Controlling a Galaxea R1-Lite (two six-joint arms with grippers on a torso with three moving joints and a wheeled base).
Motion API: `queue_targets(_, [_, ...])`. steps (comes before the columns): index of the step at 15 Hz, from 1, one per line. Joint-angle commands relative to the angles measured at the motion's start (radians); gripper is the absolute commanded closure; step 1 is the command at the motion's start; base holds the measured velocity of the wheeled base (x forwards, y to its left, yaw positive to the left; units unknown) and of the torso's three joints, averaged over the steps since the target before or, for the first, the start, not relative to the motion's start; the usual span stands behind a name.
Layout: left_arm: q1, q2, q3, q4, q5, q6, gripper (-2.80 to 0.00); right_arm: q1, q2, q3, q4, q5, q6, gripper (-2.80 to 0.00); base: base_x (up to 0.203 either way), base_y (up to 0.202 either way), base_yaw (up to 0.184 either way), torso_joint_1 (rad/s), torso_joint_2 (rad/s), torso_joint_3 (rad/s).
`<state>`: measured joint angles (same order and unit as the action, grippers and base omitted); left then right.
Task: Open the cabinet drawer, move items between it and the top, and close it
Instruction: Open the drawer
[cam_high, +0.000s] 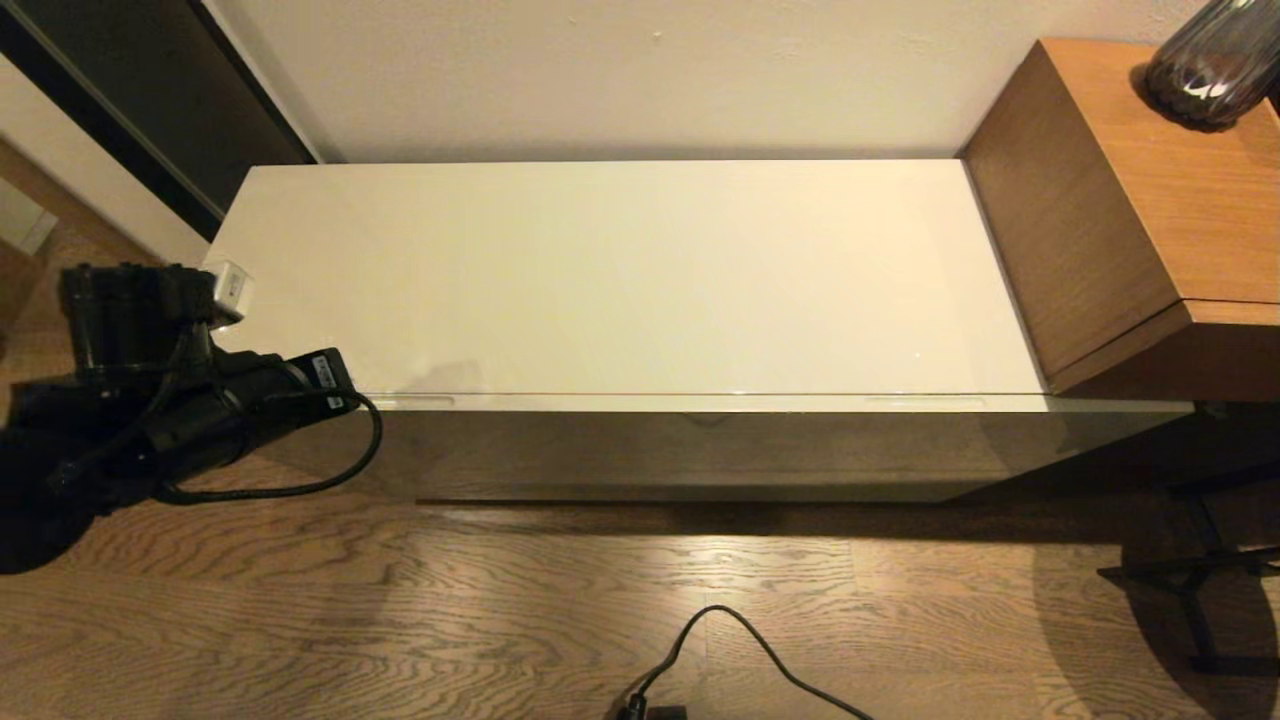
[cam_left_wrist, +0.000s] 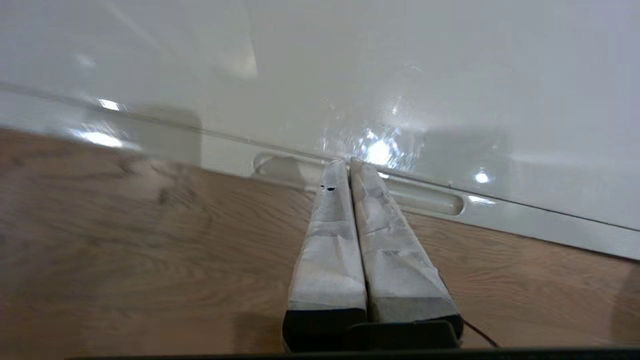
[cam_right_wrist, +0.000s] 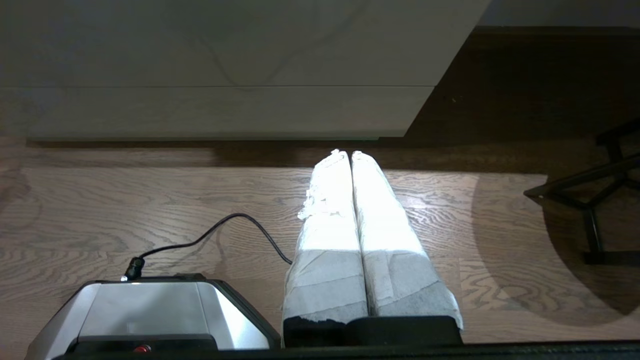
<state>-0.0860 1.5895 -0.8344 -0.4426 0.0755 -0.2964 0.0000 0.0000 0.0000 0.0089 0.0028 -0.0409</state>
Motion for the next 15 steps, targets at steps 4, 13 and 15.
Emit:
queue_targets(4, [-0.026,0.059,-0.008,-0.008,0.003,-0.013,0.00,0.000,0.002,0.002,0.000,0.000,-0.001,0.00,0.000,0.000,0.000,0.000,0.00,0.000])
queue_targets(13, [-0.037,0.141,-0.040,-0.018,0.015,-0.049,0.00,0.000,0.002,0.002,0.000,0.000,-0.001,0.00,0.000,0.000,0.000,0.000,0.00,0.000])
queue_targets(15, [-0.037,0.153,-0.050,-0.018,0.015,-0.052,0.00,0.000,0.002,0.002,0.000,0.000,-0.001,0.00,0.000,0.000,0.000,0.000,0.00,0.000])
